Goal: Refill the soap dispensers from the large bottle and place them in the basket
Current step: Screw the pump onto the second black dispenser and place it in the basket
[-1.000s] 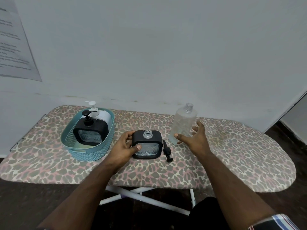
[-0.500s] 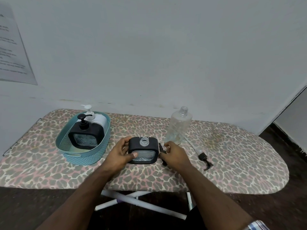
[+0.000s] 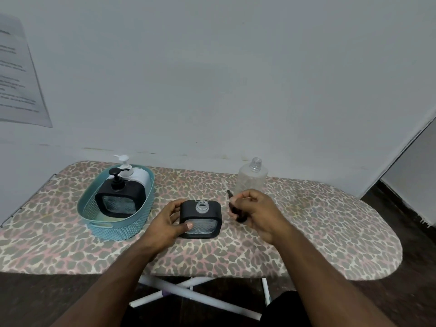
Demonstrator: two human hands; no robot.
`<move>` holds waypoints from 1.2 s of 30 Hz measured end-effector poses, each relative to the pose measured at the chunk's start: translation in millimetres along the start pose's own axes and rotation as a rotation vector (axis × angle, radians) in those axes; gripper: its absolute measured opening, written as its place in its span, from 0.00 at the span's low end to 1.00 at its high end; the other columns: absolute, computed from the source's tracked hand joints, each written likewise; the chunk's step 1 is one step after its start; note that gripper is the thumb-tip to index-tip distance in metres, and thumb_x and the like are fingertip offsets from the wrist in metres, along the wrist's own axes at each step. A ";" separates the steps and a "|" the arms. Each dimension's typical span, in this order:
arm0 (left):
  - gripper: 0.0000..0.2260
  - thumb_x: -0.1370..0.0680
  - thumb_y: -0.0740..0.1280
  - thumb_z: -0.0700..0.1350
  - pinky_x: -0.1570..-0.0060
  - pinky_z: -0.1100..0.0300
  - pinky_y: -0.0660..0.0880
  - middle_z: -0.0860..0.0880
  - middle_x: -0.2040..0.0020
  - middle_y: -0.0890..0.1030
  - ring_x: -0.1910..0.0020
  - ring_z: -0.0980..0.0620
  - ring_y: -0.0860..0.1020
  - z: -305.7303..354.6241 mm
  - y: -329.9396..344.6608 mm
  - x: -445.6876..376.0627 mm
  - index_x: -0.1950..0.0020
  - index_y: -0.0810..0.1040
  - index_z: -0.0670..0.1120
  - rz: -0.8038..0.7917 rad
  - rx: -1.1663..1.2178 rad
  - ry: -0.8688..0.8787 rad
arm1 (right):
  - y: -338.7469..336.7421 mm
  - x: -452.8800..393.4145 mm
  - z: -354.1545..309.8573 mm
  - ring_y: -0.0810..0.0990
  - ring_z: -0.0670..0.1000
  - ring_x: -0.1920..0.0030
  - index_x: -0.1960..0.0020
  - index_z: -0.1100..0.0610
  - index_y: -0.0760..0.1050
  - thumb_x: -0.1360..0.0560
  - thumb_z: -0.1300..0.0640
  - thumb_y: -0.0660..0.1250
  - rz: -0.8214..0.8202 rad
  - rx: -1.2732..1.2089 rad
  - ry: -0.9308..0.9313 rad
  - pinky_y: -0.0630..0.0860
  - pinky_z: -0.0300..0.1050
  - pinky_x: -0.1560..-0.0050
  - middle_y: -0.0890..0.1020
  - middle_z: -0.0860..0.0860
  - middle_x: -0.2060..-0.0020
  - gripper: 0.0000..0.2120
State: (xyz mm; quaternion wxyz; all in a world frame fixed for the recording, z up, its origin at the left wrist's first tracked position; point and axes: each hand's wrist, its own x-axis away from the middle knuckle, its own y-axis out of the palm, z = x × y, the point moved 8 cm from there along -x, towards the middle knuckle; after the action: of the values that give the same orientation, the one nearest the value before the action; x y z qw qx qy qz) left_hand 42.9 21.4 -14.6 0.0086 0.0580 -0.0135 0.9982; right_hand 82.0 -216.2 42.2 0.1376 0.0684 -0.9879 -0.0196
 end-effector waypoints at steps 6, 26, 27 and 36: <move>0.37 0.26 0.79 0.44 0.28 0.49 0.70 0.55 0.25 0.70 0.26 0.53 0.68 25.5 -8.8 4.4 0.21 0.65 0.54 0.056 -0.158 0.040 | 5.4 13.1 -14.7 0.85 0.65 0.52 0.42 0.70 0.79 0.21 0.69 0.67 -0.083 -0.311 0.131 0.85 0.44 0.63 0.80 0.70 0.43 0.10; 0.36 0.24 0.76 0.42 0.29 0.49 0.71 0.48 0.23 0.70 0.26 0.47 0.70 50.1 -2.0 11.0 0.19 0.64 0.48 0.049 -0.520 0.027 | 26.7 40.3 -94.6 0.85 0.50 0.55 0.46 0.64 0.81 0.31 0.64 0.77 -0.297 0.172 -0.053 0.82 0.41 0.52 0.84 0.56 0.52 0.14; 0.35 0.23 0.76 0.41 0.30 0.50 0.72 0.48 0.23 0.70 0.26 0.47 0.70 48.9 0.1 11.4 0.19 0.64 0.47 0.045 -0.504 0.024 | 24.0 36.8 -96.7 0.84 0.49 0.57 0.46 0.64 0.82 0.30 0.67 0.77 -0.234 0.290 -0.108 0.81 0.40 0.54 0.85 0.56 0.54 0.14; 0.30 0.22 0.74 0.38 0.31 0.44 0.76 0.48 0.31 0.77 0.33 0.50 0.75 41.9 3.0 9.8 0.22 0.69 0.47 0.084 -0.452 0.002 | 53.6 22.2 -113.3 0.82 0.51 0.63 0.49 0.65 0.79 0.30 0.66 0.78 -0.152 0.643 -0.312 0.81 0.47 0.57 0.85 0.50 0.65 0.12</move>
State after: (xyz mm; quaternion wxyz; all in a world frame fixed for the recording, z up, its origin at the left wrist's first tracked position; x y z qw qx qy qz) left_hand 38.0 17.4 28.0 -0.0203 0.0531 -0.2392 0.9693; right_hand 85.0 -168.5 160.2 -0.0449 0.1775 -0.9448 0.2718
